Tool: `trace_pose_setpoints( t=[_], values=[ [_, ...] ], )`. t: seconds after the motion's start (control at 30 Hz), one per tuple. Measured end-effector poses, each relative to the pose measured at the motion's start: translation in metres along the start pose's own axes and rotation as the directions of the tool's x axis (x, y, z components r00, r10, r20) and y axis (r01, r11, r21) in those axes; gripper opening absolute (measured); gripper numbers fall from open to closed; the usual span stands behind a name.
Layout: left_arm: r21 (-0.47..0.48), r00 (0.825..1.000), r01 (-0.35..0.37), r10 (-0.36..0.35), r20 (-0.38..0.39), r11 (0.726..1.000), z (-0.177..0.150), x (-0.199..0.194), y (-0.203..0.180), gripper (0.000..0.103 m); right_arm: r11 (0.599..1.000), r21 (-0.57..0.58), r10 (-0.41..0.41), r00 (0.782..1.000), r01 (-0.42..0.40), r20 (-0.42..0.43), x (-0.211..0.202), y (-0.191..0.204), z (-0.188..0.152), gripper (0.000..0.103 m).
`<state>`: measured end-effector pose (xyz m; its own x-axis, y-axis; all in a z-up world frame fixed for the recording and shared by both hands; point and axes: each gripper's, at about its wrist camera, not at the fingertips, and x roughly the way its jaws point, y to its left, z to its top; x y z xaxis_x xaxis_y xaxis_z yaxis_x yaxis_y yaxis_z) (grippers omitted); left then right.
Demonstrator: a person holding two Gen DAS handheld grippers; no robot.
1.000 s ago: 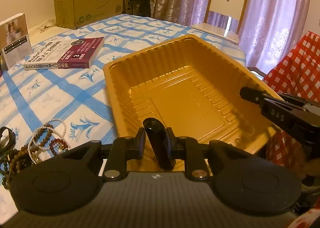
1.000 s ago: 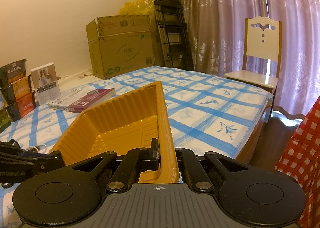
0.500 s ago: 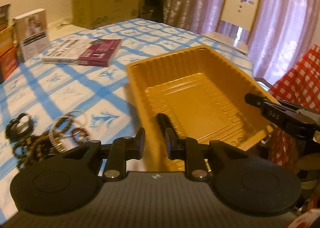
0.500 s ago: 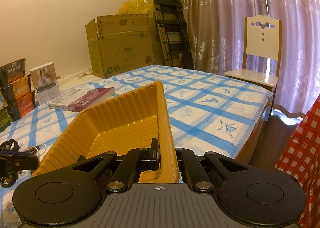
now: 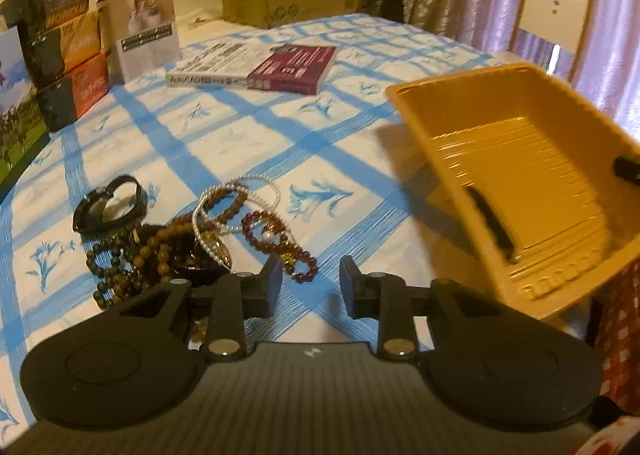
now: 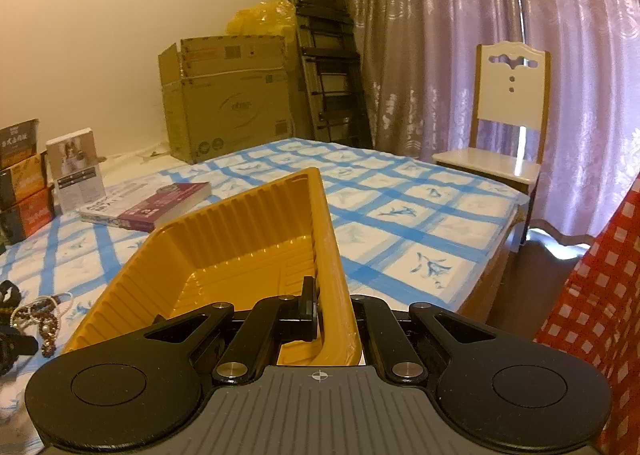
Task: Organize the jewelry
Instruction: 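Grasp the red bead bracelet with the left tool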
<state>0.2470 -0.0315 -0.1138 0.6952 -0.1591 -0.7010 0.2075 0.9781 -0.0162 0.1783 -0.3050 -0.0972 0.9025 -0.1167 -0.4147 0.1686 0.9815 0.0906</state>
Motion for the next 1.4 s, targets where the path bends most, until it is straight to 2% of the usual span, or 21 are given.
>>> trace_pose_setpoints(
  t=[0.2, 0.4, 0.57, 0.6, 0.7, 0.77, 0.97, 1.13, 1.4],
  values=[
    [-0.053, 0.999, -0.037, 0.036, -0.009, 0.998, 0.006, 0.020, 0.002, 0.039, 1.000, 0.001, -0.004, 1.000, 0.004, -0.006, 0.001, -0.003, 0.000, 0.003],
    [-0.121, 0.997, -0.078, 0.075, -0.033, 0.990, 0.014, 0.037, 0.010, 0.041, 1.000, 0.000, -0.001, 1.000, 0.001, -0.011, 0.002, -0.003, -0.001, 0.003],
    [-0.118, 0.996, -0.089, 0.085, -0.035, 0.989, 0.013, 0.043, 0.012, 0.035, 1.000, 0.001, 0.000, 1.000, 0.000, -0.014, 0.004, -0.004, -0.002, 0.003],
    [-0.115, 0.996, -0.089, 0.086, -0.034, 0.989, 0.012, 0.043, 0.012, 0.032, 1.000, 0.001, -0.001, 1.000, 0.001, -0.015, 0.003, -0.004, -0.002, 0.003],
    [-0.116, 0.996, -0.089, 0.086, -0.032, 0.989, 0.010, 0.042, 0.015, 0.011, 1.000, 0.000, 0.000, 1.000, 0.000, -0.015, 0.004, -0.003, -0.003, 0.003],
    [-0.118, 0.996, -0.082, 0.079, -0.031, 0.990, 0.009, 0.041, 0.017, 0.008, 1.000, 0.001, 0.000, 1.000, 0.000, -0.015, 0.004, -0.004, -0.002, 0.003],
    [-0.092, 0.998, -0.068, 0.069, 0.007, 0.993, 0.008, 0.023, 0.020, 0.008, 1.000, 0.000, 0.000, 1.000, 0.000, -0.014, 0.004, -0.003, -0.002, 0.003],
    [-0.072, 0.997, -0.029, 0.034, 0.070, 0.997, 0.018, -0.007, 0.022, 0.007, 1.000, -0.001, 0.004, 1.000, -0.004, -0.015, 0.006, -0.003, -0.003, 0.003],
    [-0.091, 0.988, 0.059, -0.045, 0.150, 0.994, 0.037, -0.053, 0.025, 0.007, 1.000, -0.004, 0.006, 1.000, -0.006, -0.016, 0.006, -0.002, -0.003, 0.003]
  ],
)
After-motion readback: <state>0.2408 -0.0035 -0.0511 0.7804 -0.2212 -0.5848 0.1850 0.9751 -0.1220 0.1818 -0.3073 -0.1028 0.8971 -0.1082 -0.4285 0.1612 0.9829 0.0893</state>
